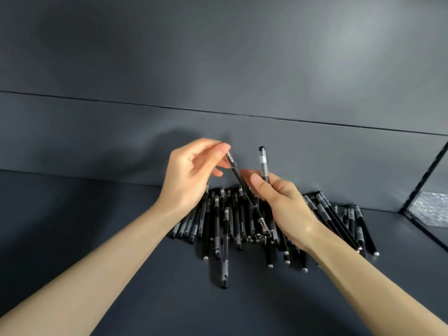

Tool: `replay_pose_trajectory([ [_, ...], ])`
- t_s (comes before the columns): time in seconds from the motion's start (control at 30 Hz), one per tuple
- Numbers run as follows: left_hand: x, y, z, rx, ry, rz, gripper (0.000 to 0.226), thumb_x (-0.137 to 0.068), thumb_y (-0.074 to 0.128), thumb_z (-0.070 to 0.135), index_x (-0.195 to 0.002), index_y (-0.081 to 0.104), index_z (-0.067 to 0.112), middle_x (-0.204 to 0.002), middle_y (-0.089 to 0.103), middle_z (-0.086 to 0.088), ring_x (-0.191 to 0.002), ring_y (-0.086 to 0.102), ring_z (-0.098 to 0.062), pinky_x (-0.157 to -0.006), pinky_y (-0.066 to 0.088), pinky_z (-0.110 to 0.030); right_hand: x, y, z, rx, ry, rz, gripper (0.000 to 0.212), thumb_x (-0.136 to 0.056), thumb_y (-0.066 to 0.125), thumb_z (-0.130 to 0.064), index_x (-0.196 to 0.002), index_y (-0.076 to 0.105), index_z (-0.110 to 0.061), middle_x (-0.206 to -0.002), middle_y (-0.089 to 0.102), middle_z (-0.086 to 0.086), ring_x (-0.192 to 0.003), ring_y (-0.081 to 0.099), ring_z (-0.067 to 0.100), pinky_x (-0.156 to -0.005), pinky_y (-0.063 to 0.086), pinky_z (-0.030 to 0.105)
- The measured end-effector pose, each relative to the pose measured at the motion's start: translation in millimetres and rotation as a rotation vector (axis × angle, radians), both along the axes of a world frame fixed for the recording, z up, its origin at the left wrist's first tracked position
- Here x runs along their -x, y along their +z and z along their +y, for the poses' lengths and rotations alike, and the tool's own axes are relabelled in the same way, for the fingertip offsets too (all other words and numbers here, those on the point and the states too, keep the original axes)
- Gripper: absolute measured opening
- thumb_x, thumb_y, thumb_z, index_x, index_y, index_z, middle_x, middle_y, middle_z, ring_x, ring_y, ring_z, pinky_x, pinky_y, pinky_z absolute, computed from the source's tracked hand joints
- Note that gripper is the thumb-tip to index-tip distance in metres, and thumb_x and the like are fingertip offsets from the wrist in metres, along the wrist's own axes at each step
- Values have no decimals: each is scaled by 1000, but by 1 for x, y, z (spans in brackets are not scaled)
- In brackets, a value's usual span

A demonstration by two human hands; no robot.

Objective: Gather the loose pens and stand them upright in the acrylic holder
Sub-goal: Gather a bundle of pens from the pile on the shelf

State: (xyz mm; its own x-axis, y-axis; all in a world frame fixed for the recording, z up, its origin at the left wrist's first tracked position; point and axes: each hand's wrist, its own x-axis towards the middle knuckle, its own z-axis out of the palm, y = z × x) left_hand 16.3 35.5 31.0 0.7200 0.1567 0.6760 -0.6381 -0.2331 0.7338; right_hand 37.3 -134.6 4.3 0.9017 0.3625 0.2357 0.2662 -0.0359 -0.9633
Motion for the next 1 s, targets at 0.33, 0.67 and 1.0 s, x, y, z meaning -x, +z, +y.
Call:
replay_pose_trajectory([
  [0.33, 0, -17, 24, -153, 80, 408, 18, -91, 59, 34, -92, 70, 20, -84, 71, 10, -80, 66, 1, -76, 50, -19, 8, 5, 24, -13, 109, 129, 25, -101, 42, -18, -116, 51, 0, -61, 35, -4, -47, 25, 8, -40, 24, 19],
  [0.67, -2, -66, 43, -589, 360, 757, 77, -72, 73, 54, -129, 47, 10, -127, 49, -5, -119, 46, -20, -92, 39, -26, 11, -2, 26, -168, 155, 228, 16, -100, 41, -20, -102, 52, -9, -60, 43, -3, -47, 32, 10, -40, 30, 20],
  [1.0, -1, -68, 29, -629, 343, 648, 36, -79, 70, 42, -103, 61, 17, -100, 49, 0, -99, 51, -18, -81, 41, -27, 11, -9, 23, -180, 98, 228, 16, -100, 42, -19, -103, 53, -8, -60, 46, -2, -47, 32, 11, -39, 28, 21],
])
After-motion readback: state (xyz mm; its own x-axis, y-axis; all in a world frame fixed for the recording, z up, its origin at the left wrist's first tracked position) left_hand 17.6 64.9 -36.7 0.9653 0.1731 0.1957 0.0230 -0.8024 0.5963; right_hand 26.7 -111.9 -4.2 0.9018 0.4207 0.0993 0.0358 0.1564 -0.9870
